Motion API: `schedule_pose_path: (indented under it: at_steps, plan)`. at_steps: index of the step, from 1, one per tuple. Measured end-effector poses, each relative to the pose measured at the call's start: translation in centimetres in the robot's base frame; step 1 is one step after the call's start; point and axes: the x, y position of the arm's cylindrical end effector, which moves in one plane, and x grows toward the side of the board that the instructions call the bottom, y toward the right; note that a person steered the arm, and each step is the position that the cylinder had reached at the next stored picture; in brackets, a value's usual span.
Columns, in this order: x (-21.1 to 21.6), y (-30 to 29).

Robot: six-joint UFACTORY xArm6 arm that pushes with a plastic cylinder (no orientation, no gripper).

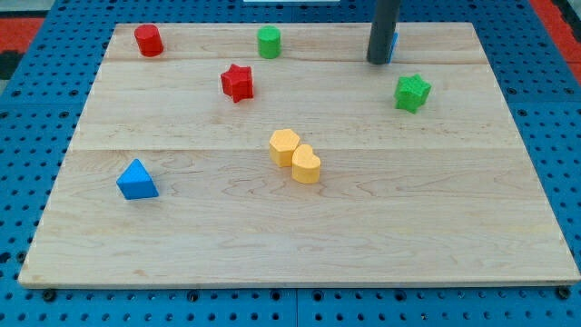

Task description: Slide the blue triangle towards the center left corner of the board

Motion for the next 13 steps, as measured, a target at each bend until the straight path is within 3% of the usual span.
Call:
schedule_pose_path:
  at_steps: [1, 3, 6, 8, 9, 11, 12, 13]
  plan:
    - [-0.9, 0.3]
    - [-0.4, -7.4]
    - [-6.5, 0.9]
    - [-6.5, 14.1]
    - [-6.6, 14.1]
    - [-4.4, 4.7]
    - [-3.6, 7.3]
    - [3.8, 7.2]
